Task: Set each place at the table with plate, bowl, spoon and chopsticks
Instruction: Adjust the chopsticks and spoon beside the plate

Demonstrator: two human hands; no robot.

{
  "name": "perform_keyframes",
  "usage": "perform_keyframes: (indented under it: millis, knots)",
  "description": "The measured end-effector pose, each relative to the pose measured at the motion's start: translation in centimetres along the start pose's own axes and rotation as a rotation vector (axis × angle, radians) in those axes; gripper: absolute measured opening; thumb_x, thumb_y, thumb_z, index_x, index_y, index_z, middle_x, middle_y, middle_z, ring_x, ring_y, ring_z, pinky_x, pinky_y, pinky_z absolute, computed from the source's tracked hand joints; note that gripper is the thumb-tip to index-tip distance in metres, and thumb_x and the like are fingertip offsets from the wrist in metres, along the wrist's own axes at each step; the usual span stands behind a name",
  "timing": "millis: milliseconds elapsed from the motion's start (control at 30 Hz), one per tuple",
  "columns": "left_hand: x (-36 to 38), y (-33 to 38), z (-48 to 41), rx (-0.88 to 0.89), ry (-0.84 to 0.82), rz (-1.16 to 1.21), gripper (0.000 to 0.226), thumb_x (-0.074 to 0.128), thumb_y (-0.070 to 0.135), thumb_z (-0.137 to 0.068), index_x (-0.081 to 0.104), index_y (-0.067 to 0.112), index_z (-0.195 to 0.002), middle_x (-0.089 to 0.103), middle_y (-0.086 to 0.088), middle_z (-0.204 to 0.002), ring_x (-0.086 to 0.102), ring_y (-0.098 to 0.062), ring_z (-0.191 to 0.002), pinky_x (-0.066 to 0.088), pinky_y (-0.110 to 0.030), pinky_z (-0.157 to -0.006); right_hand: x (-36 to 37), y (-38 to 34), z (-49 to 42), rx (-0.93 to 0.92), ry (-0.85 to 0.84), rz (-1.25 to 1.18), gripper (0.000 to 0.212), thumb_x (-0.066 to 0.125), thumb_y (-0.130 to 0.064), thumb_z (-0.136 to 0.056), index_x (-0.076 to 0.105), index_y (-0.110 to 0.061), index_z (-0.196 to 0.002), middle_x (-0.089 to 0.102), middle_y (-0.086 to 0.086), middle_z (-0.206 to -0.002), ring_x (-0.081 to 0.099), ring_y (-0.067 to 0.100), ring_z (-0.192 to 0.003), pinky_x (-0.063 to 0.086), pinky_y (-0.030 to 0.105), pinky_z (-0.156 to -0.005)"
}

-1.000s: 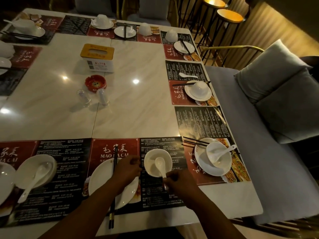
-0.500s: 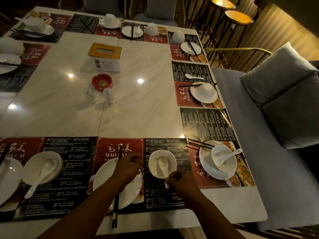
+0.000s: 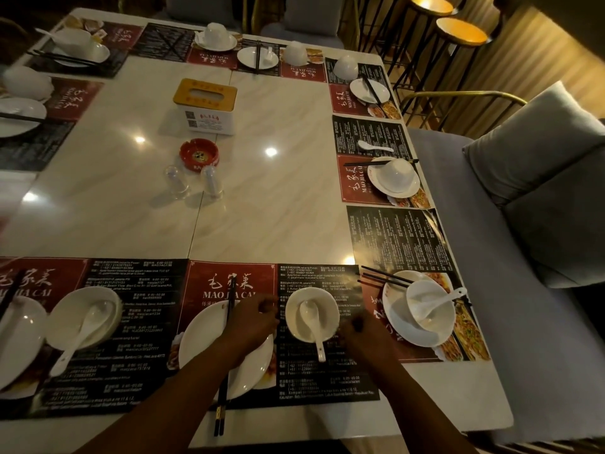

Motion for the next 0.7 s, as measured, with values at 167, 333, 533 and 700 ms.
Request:
perform_keyframes:
  millis: [167,333,533,700]
  knots:
    - [1.3,0.7,0.4,0.017,-0.064,-0.006,0.025,0.061,0.006,-0.094,0.063,0.028,-0.107,0.065,0.007,-0.101,0.067,-0.017,-0.094,0.059,-0.037,-0.083,0.7,-0.6,-0.4,0.01,-0.115,-0.118,0.009,0.062,-0.032,-0.096,0.058,-0.035,-0.104,0.07,-0.004,-0.1,0.072,0.014,-0.085,0.06,0.041,-0.083]
    - [1.3,0.9,0.4,0.026,-0.052,-0.029,0.025,0.06,0.008,-0.095,0.063,0.03,-0.106,0.064,0.008,-0.103,0.066,-0.015,-0.095,0.06,-0.036,-0.082,1.3,-0.9,0.1,-0.041,-0.126,-0.075,0.033,0.066,-0.023,-0.093,0.061,-0.03,-0.125,0.067,-0.008,-0.117,0.064,0.01,-0.102,0.053,0.025,-0.078]
    - [1.3,1.2,0.4,0.047,-0.04,-0.052,0.026,0.061,0.008,-0.095,0.063,0.033,-0.1,0.065,0.008,-0.102,0.067,-0.015,-0.094,0.06,-0.031,-0.077,1.5,-0.4,0.0,-0.009,-0.094,-0.035,0.023,0.066,-0.02,-0.094,0.063,-0.026,-0.116,0.067,-0.01,-0.102,0.065,0.002,-0.077,0.041,0.01,-0.058]
    - [1.4,1.2,0.4,0.044,-0.043,-0.034,0.027,0.061,0.006,-0.094,0.064,0.032,-0.1,0.065,0.007,-0.102,0.066,-0.014,-0.093,0.057,-0.026,-0.07,1.8,0.2,-0.1,0.034,-0.128,-0.09,0.034,0.067,-0.018,-0.093,0.062,-0.023,-0.126,0.073,-0.002,-0.103,0.074,0.006,-0.075,0.053,0.017,-0.062]
Point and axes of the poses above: each hand's wrist, its own z-axis away from the middle knuckle, its own x-axis out of the palm, y = z × x, the point moved 8 cm from there along -z, towards the middle knuckle
